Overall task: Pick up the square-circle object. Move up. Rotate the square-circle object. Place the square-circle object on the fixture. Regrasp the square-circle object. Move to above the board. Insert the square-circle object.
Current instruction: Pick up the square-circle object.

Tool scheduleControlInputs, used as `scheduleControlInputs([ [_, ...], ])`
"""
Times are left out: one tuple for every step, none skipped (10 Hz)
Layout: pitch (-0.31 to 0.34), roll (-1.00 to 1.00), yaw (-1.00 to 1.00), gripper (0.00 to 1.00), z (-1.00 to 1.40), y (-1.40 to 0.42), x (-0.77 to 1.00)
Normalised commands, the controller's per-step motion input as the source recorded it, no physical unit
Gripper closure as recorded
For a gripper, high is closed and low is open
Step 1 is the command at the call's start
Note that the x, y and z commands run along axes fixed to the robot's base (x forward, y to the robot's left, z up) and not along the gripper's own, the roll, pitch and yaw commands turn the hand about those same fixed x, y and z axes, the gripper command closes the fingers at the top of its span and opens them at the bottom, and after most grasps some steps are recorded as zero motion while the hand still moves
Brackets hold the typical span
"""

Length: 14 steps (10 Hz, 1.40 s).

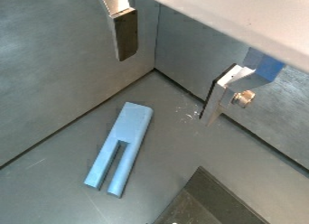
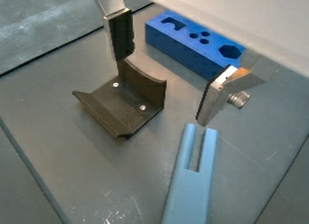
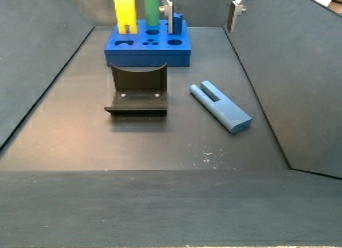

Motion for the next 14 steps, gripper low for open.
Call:
scheduleControlInputs([
  [-0.009, 0.00, 0.00, 0.00, 0.00, 0.00, -0.02],
  [-0.060, 0.00, 0.21, 0.00, -0.57, 0.00, -0.25],
  [0.000, 0.09, 0.81, 0.00, -0.98, -0.12, -0.29],
  [0.034, 0.06, 1.00, 0.00, -0.85, -0.08, 0.00],
  [0.036, 0.07, 1.00, 0.00, -0.87, -0.08, 0.00],
  [0.044, 0.12, 1.00, 0.00, -0.97, -0.13, 0.00],
  [0.059, 0.12, 1.00, 0.00, -0.96, -0.15, 0.00],
  [0.083, 0.13, 0.79, 0.00, -0.98, -0.29, -0.16],
  [0.099, 0.15, 0.63, 0.00, -1.00, -0.41, -0.29],
  [0.114, 0.08, 0.35, 0.00, -0.84, -0.66, -0.34],
  [-0.053, -0.01, 0.27, 0.00, -0.67, -0.49, -0.45],
  [-0.216, -0.15, 0.26, 0.00, -0.53, -0.34, -0.42],
  [-0.244, -0.20, 0.14, 0.00, -0.42, -0.13, -0.29],
  [-0.199, -0.26, 0.09, 0.00, -0.43, -0.05, -0.08],
])
